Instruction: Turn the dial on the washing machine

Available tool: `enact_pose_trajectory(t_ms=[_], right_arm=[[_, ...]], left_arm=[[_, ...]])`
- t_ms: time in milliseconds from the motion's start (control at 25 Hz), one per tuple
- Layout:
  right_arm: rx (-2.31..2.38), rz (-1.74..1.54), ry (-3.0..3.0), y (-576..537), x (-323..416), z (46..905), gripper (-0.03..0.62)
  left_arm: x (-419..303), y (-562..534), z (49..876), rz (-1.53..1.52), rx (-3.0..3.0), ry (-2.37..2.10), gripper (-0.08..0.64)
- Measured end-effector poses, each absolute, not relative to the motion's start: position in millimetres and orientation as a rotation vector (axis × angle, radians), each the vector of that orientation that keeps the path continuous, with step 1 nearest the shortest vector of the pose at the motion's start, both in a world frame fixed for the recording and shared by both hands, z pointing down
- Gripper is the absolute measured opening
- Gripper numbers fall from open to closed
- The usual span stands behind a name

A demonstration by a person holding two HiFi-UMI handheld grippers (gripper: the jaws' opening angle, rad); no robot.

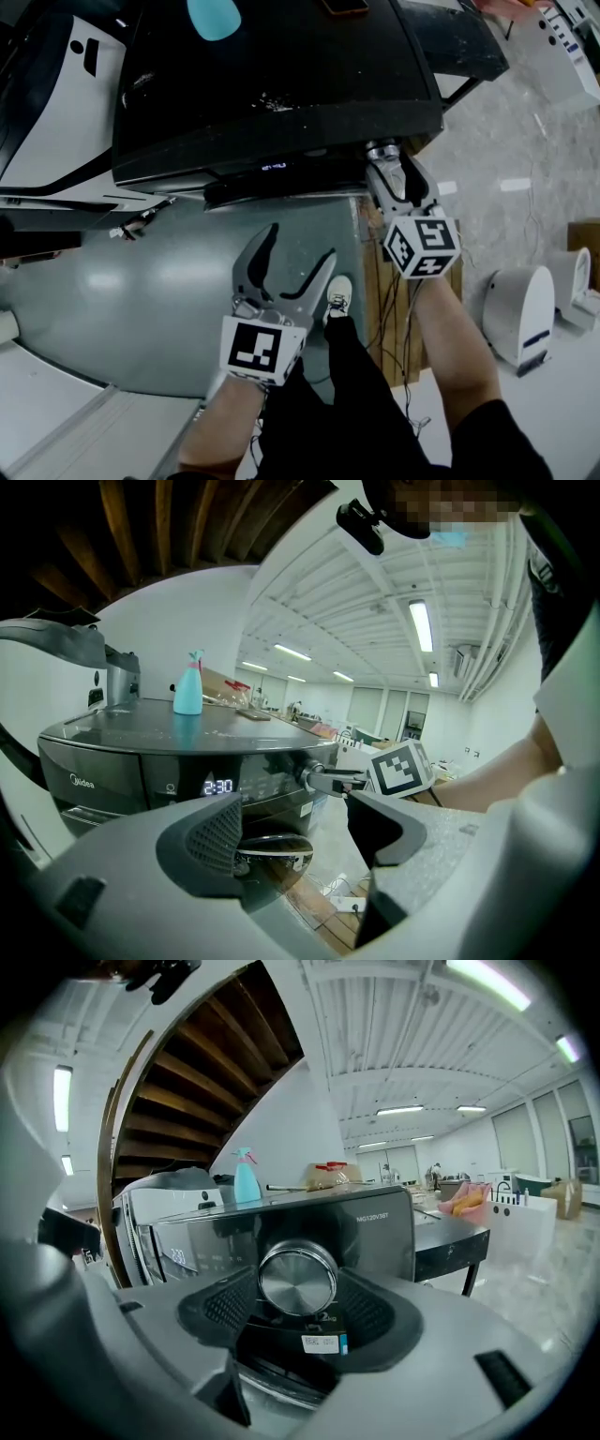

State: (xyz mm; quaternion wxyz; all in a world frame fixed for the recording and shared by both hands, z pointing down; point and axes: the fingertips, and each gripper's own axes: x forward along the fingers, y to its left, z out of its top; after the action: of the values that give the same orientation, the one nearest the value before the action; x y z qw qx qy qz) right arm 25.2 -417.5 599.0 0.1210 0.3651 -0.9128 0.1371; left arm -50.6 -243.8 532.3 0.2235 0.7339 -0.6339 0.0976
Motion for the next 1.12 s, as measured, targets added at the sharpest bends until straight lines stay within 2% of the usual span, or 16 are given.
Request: enact_pose_trajectory(t_ms=[160, 680, 920, 1120], right_arm=[[1.063, 0.349, -2.66, -417, 25, 597, 0.295], [1.001, -0.027, -2.562, -415, 17, 592, 0.301], [0.963, -0.358, -2.469, -412, 13, 589, 0.278], [0.965, -0.356, -2.468, -411, 11, 590, 0.26]], left_arm=[[-49, -243, 533, 0.265, 2.024, -1.749, 0.333], [-47, -244, 536, 0.26, 2.021, -1.745, 0.333], [-46, -245, 539, 0.258, 2.016, -1.739, 0.333], [-45, -245, 539, 0.252, 2.014, -1.74, 0.333]])
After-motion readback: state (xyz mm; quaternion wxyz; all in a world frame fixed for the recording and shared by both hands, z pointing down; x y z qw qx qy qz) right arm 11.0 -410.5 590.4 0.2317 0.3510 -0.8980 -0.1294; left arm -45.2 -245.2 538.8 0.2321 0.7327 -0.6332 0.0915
